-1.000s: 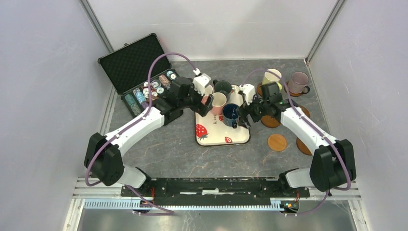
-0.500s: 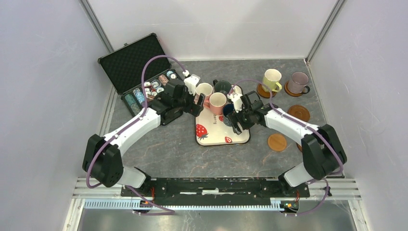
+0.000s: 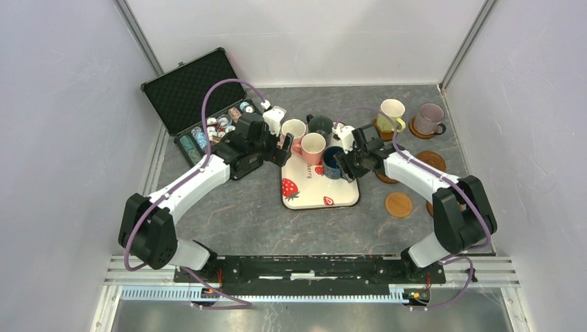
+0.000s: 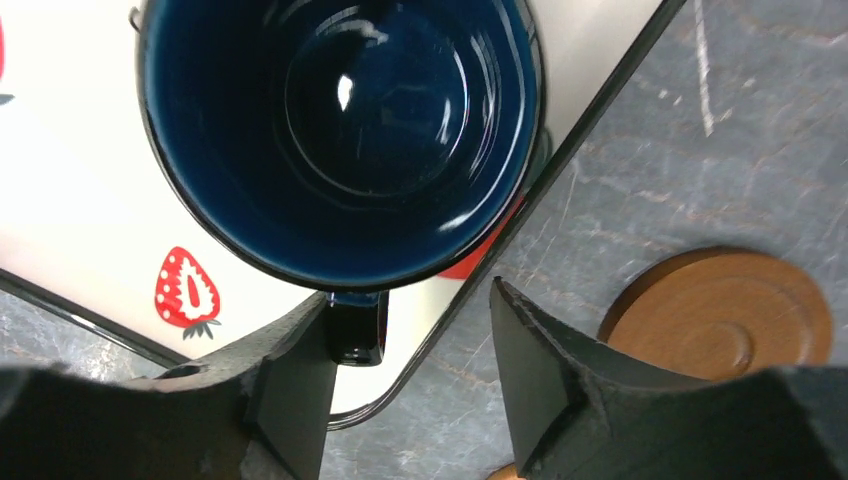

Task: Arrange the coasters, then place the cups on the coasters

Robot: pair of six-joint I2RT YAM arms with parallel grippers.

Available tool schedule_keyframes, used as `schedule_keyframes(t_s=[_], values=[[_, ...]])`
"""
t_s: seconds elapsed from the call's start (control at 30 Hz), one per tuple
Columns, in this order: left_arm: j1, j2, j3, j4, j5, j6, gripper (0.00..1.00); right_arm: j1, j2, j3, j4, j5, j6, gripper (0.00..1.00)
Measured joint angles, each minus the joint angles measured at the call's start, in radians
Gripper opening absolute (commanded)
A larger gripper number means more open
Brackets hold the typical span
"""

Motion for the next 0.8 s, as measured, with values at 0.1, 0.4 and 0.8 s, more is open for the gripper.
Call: schedule_keyframes(t_s=[0.1,0.4,0.8], values=[[0.000,0.000,0.000,0.001,0.002,0.000,1.00,-0.010,0.009,0.040,0.003,-0.031,-0.032,0.64],[0.005,0.000,0.000,0.001,0.006,0.000,1.00,-0.011,0.090,0.084,0.014,-0.111,-0.093,0.54],[0.010,0.016,0.005,0.001,0.017,0.000,1.00,-0.040,0.098,0.085,0.019,-0.126,-0.135,0.00]])
